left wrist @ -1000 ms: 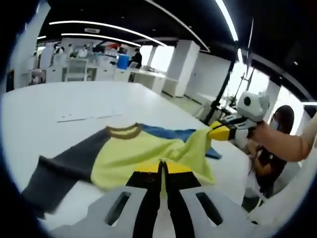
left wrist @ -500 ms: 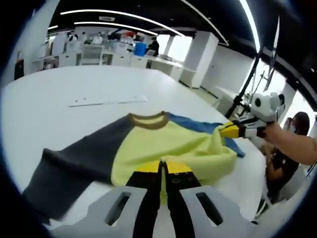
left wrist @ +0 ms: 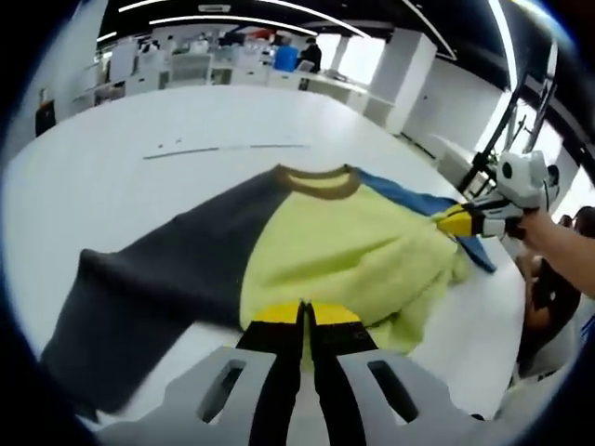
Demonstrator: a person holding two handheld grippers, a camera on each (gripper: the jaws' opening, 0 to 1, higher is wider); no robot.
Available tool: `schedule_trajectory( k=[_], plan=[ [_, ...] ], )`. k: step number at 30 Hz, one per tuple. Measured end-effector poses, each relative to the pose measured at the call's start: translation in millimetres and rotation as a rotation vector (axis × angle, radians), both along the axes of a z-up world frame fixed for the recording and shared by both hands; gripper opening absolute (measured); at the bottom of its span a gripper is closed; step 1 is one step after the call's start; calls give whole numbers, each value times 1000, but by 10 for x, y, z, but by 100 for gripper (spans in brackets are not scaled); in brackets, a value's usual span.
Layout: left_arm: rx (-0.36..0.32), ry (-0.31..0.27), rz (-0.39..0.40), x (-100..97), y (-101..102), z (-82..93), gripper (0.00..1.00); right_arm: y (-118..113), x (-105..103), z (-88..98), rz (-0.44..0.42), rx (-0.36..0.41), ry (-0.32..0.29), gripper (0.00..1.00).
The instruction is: Fold the garment on the visible template until the final outline fits inside the template.
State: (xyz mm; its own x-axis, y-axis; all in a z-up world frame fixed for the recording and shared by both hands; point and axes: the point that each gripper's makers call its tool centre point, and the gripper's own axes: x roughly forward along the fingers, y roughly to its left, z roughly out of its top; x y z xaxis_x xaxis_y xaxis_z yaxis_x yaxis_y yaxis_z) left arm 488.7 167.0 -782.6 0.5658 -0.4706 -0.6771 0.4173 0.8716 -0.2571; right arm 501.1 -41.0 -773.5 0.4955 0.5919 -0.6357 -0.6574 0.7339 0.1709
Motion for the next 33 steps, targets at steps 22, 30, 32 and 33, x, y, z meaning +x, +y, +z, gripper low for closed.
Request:
schedule_trajectory(
  k=[22,30,32,33],
  plan=[
    [-46,-88,-41,-90,-21,276,4,-105,-49,270,-38,98,-63,15],
    [-3,-137,-93,-248,-89,269,11,-239,-193,350,-56,126,-92,17],
    [9,-137,-94,-258,-59,228,13,-265,-236,363,-48,119,-106,17],
    [11,-137,-87,-265,-41,213,14,-275,-254,366,-46,116,-111,17]
  ],
)
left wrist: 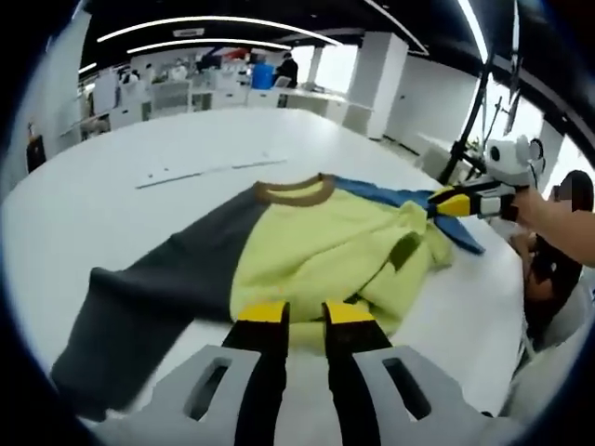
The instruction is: Fold the garment on the visible template until the final outline fits inside the template.
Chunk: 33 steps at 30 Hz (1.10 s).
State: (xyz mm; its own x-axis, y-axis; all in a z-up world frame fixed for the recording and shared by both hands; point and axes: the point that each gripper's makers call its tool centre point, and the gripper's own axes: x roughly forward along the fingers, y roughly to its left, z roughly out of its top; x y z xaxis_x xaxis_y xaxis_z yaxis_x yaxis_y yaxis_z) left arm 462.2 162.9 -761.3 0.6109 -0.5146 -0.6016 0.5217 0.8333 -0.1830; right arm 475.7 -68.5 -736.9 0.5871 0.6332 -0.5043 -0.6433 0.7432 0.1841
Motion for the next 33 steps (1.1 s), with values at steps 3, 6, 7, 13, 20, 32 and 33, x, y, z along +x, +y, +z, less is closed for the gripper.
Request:
schedule_trajectory(
  k=[3,6,7,13,20,32,33],
  plan=[
    [1,-3,9,13,48,-51,23,-25,-88,-6,5,6,-3,17],
    [-4,0,-2,5,35,-87,29,-53,-161,-38,10,-3,-5,17],
    [-13,-1,-10,2,10,-89,31,-67,-188,-54,10,-2,-4,16],
    [-22,5,-44,-5,-113,-117,34,-139,-264,-102,-6,11,9,15],
    [-29,48,-66,27,-101,-261,36,-121,-356,-132,14,-1,5,14],
    [-102,54,-93,-30,-147,-227,15,5,-590,-339,111,-56,19,10],
    [-108,57,-94,-35,-153,-226,11,3,-588,-355,109,-56,23,10]
  ],
)
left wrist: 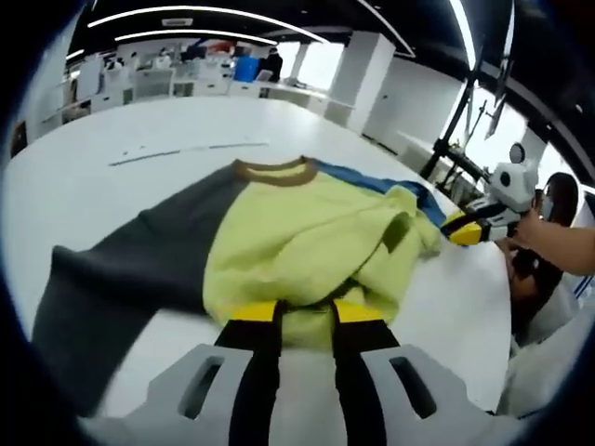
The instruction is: Fold the garment on the visible template until the final outline fits inside the template.
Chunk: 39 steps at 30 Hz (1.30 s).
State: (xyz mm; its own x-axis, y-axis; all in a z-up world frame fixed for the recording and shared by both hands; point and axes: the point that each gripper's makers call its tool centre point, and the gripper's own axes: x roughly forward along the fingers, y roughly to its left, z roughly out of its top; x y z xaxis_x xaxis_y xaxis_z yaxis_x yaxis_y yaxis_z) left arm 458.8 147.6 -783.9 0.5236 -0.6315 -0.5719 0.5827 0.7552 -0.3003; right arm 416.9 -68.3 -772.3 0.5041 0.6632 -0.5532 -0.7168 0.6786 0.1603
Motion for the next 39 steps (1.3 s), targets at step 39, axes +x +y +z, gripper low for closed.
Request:
schedule_trajectory(
  k=[39],
  plan=[
    [82,-28,44,160,66,-104,0,9,86,-33,-8,5,-5,0]
  ],
)
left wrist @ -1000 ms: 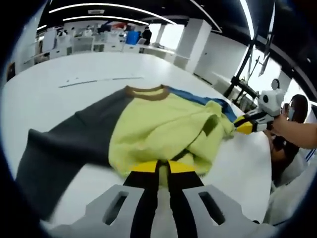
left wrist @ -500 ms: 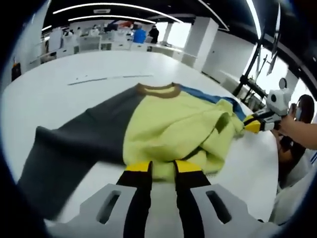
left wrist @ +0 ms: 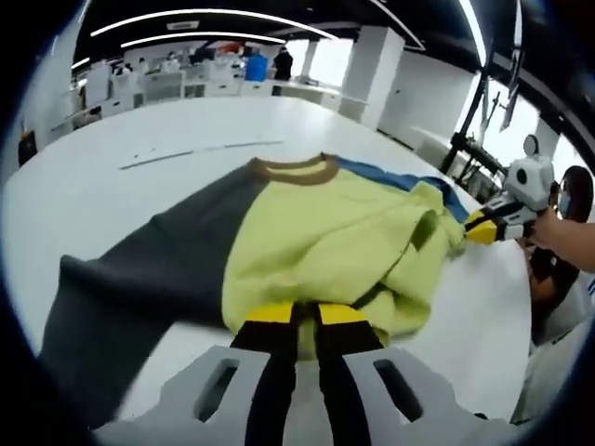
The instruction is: Fold the garment on the visible template until the final outline fits inside the template.
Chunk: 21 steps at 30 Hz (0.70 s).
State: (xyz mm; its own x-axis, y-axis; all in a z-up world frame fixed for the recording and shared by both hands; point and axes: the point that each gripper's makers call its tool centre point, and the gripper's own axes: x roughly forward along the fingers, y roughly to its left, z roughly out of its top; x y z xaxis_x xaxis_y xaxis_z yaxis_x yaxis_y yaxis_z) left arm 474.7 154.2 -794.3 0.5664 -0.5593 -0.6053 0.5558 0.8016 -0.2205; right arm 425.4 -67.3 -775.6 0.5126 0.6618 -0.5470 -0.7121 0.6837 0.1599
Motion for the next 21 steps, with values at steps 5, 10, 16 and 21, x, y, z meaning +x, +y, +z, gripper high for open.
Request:
schedule_trajectory(
  k=[5,10,16,21],
  plan=[
    [-4,-9,0,-21,33,31,0,-12,4,8,7,-7,-12,0],
    [8,-6,21,-20,73,23,0,-10,-2,-11,7,-10,-7,0],
    [65,-49,-7,-12,-24,45,22,4,6,-7,7,-8,-10,0],
    [147,-90,29,21,-13,48,22,17,-3,-7,7,-8,-12,0]
  ],
)
